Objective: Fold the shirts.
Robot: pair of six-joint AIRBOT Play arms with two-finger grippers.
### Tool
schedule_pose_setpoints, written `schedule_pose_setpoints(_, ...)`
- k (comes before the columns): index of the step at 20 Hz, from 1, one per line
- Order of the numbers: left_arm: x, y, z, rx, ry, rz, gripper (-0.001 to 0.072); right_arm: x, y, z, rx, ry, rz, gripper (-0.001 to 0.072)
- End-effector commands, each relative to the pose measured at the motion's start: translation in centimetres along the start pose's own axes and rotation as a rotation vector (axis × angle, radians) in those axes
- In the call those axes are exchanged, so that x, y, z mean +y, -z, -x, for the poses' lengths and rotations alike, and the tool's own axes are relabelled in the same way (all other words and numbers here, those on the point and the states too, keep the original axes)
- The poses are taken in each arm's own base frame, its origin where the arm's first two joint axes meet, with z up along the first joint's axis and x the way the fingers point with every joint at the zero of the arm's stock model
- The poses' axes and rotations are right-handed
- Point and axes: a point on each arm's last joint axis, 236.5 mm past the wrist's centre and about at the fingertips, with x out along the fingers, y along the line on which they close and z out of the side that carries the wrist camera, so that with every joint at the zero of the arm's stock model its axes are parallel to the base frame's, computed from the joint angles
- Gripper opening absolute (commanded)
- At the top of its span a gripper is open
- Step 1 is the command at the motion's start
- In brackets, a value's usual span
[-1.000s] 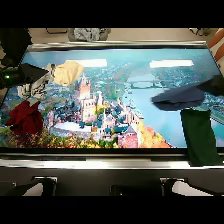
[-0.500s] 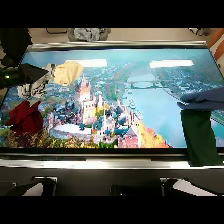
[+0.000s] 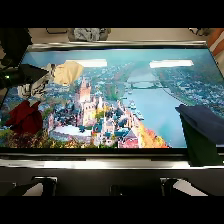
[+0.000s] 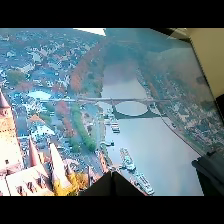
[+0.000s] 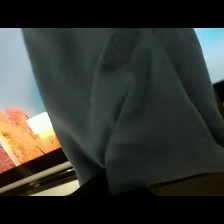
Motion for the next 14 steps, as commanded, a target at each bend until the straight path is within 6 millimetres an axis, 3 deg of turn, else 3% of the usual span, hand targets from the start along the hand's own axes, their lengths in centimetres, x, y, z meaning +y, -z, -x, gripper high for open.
schedule_pose_setpoints(1,-0.2,0.5,0.0,0.023,0.009,-0.001,0.0034,-3.1,4.2,-4.7,0.140,0.084,-0.048,0.0044)
schedule_pose_setpoints(4,-0.2,0.6,0.0,0.025,0.010,-0.001,0.0034,-4.6,6.3,-7.3,0.212,0.122,-0.049,0.0044)
schedule_pose_setpoints(7,-0.2,0.6,0.0,0.024,0.010,0.000,0.0034,-4.5,7.7,-9.1,0.252,0.106,-0.064,0.0045)
schedule_pose_setpoints(11,-0.3,0.6,0.0,0.024,0.010,-0.001,0.0034,-4.8,9.0,-9.9,0.292,0.117,-0.091,0.0053)
schedule_pose_setpoints(12,-0.3,0.5,0.1,0.023,0.011,0.000,0.0033,-4.9,9.0,-9.8,0.291,0.123,-0.095,0.0136)
schedule_pose_setpoints(14,-0.7,0.3,0.1,0.013,0.026,0.005,0.0033,-5.8,8.5,-9.0,0.264,0.171,-0.051,0.0557)
